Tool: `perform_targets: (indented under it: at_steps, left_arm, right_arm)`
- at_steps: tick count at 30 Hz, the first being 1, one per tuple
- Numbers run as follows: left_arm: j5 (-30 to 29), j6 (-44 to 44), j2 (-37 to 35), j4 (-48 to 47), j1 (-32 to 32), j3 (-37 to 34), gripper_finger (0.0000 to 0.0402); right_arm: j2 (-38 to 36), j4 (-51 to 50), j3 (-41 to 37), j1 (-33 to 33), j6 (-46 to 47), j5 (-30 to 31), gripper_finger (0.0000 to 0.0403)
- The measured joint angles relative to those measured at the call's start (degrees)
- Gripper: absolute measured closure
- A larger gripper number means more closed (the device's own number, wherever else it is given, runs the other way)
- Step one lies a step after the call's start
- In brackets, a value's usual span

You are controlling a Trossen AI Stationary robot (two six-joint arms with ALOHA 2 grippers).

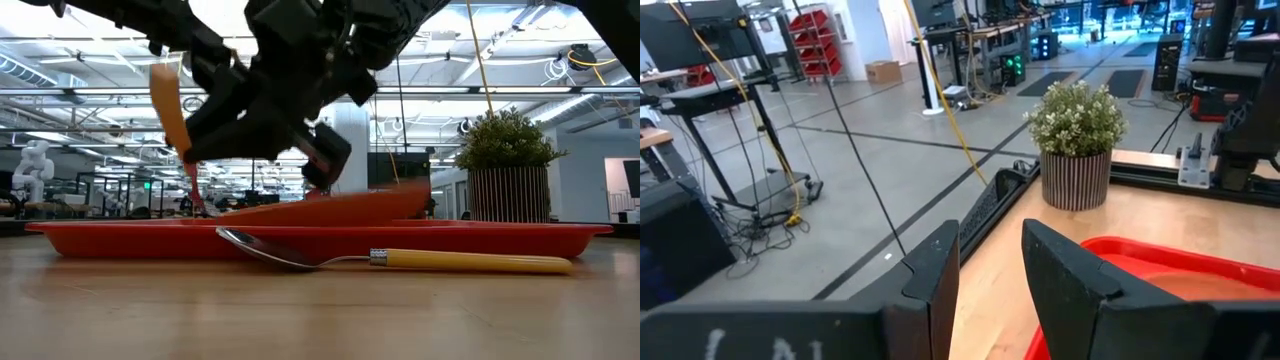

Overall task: Pick and place plate/cup/fork/spoon on tray
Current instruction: Put the light orange fork on the serving tray

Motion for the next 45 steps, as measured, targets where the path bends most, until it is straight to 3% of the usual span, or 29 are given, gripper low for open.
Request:
perform_targets:
  at_steps: [16,26,35,41,45]
  left_arm:
    - [0.0,0.0,0.0,-0.2,-0.1,0.0,0.0284]
    - [0.0,0.3,0.0,0.5,-0.2,0.0,0.0284]
    - [0.0,1.0,0.0,0.6,-0.1,0.0,0.0284]
    - [-0.3,1.5,-2.5,-1.7,0.5,0.0,0.0284]
    - [-3.6,1.6,-4.1,-5.7,0.5,0.0,0.0284]
  right_arm:
    - [-1.7,6.2,0.5,-1.1,0.7,1.8,0.0367]
    - [-1.3,-3.4,11.2,-3.7,-1.8,1.6,0.0369]
    - [-0.3,-5.3,16.8,-5.8,-4.4,1.7,0.0369]
    - [4.1,-14.4,26.9,-6.1,-5.5,0.4,0.0369]
    - [7.4,-22.6,30.4,-5.9,-6.1,0.2,0.0369]
